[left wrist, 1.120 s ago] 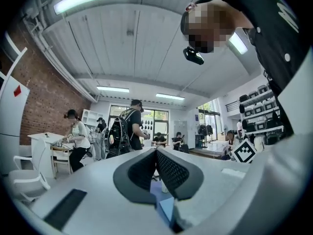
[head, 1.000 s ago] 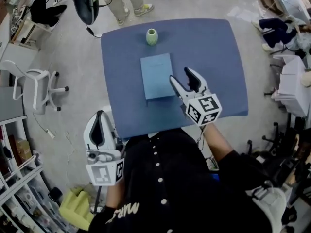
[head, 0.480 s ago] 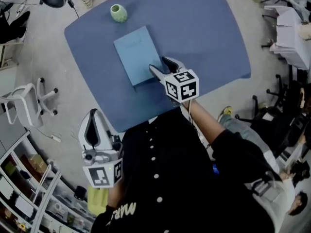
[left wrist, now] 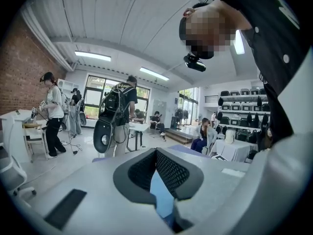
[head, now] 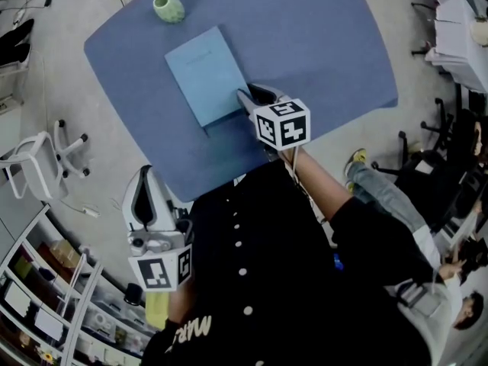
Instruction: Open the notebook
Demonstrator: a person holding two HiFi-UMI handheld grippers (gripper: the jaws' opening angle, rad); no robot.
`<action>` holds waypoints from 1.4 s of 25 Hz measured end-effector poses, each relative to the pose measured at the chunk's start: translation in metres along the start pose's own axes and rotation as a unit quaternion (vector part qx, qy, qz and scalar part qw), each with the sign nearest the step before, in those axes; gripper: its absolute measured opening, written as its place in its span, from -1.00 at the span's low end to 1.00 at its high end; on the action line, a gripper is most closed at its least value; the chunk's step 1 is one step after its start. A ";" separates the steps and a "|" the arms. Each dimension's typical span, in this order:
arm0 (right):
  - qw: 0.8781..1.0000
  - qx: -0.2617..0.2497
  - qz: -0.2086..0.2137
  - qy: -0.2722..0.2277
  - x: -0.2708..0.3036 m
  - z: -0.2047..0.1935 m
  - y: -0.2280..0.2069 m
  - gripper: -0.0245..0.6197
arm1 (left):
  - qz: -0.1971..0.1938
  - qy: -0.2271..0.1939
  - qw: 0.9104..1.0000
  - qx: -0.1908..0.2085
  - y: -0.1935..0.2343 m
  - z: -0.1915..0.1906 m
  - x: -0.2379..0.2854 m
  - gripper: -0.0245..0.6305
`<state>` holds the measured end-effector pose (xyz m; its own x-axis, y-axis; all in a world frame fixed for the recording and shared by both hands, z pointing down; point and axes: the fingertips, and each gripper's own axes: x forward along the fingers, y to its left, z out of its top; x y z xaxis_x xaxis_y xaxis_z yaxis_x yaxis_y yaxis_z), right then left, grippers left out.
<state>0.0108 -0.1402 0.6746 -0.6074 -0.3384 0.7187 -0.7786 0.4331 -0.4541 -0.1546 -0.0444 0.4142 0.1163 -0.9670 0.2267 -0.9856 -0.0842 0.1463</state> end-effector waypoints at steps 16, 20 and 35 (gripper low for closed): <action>0.996 -0.077 -0.017 -0.042 -0.030 0.020 0.031 -0.86 | 0.016 -0.017 1.000 -0.005 0.004 0.007 -0.017 -0.92; 0.990 -0.125 -0.026 -0.062 -0.048 0.029 0.064 -0.86 | 0.020 -0.027 0.999 -0.006 0.008 0.016 -0.028 -0.92; 0.934 -0.334 -0.065 -0.107 -0.048 0.027 0.209 -0.84 | 0.056 -0.043 0.997 -0.028 0.058 0.018 -0.084 -0.92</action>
<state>-0.1272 -0.0560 0.5309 -0.5877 -0.5531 0.5905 -0.6192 0.7773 0.1118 -0.2243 0.0277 0.3860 -0.0064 -0.9868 0.1621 -0.9830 0.0360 0.1798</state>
